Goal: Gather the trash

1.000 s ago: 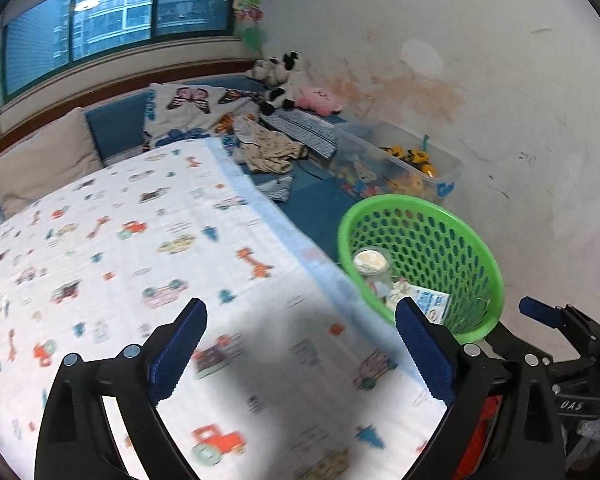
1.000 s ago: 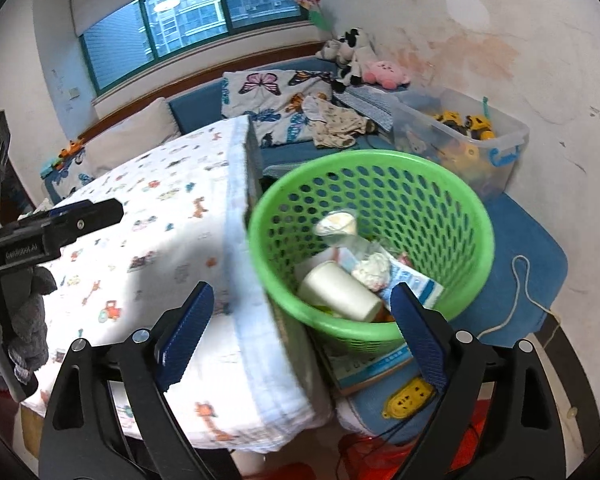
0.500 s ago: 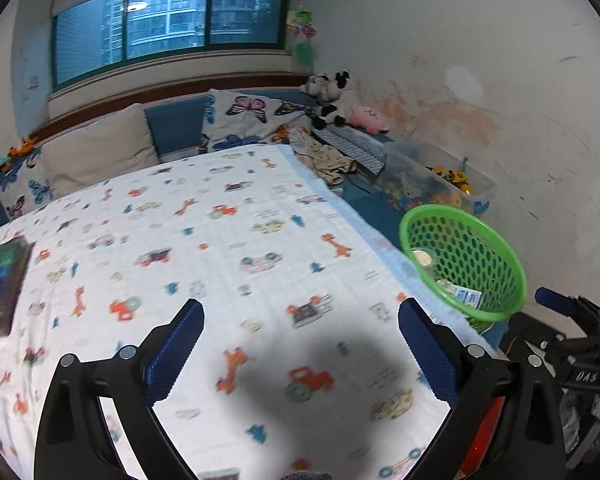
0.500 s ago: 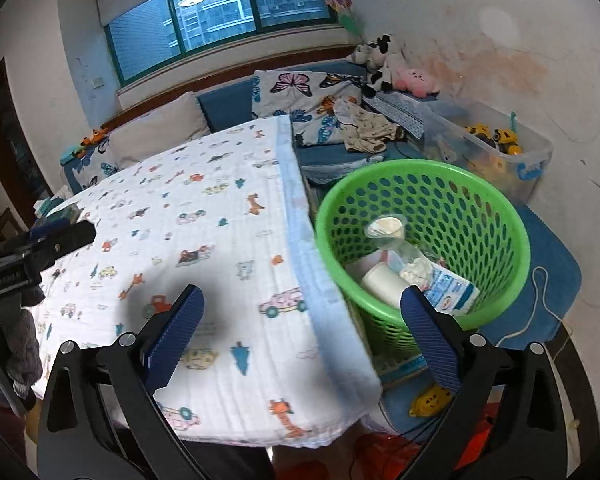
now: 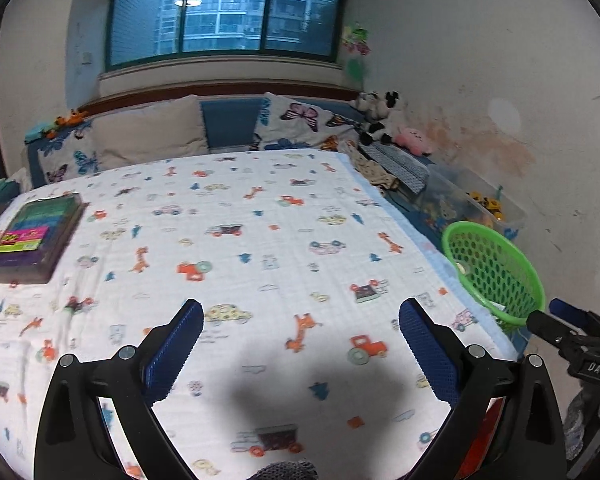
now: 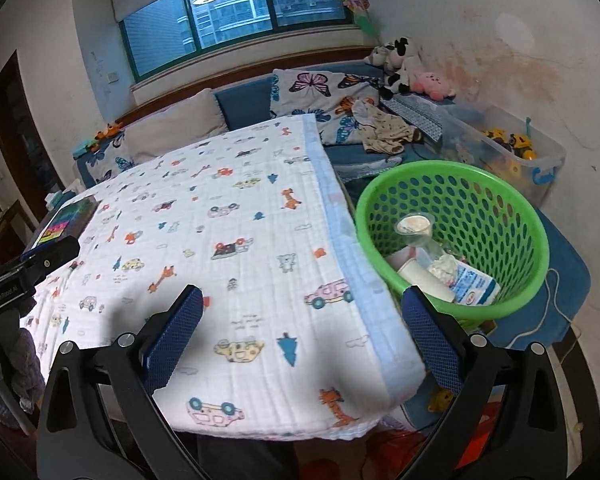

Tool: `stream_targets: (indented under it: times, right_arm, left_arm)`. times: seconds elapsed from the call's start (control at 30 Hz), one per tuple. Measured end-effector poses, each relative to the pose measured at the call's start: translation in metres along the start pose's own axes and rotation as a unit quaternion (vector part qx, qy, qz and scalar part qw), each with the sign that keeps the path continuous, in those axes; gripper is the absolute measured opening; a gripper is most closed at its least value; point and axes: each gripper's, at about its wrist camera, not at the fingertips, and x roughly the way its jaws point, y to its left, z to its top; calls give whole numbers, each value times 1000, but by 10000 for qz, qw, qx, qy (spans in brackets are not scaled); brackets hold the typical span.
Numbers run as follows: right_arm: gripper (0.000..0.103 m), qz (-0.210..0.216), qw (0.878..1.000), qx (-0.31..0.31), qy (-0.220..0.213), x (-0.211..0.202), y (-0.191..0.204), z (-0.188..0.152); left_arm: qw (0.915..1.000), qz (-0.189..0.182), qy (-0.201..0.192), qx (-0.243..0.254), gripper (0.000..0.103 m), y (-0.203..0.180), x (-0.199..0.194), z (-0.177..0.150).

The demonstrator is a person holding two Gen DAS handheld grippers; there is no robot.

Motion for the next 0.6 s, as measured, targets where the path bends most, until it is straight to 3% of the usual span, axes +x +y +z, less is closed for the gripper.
stream_targets:
  times: [0.27,0.6]
  right_arm:
    - [99,5,9999,-167,2,0,14,-5]
    - [99,-18,9996,-271,-42,-4,21,-8]
  left_arm:
    - [9995,281,-123,53,95,9,-15,-11]
    - [9995,275,-121,-26,95,15,-22,-21]
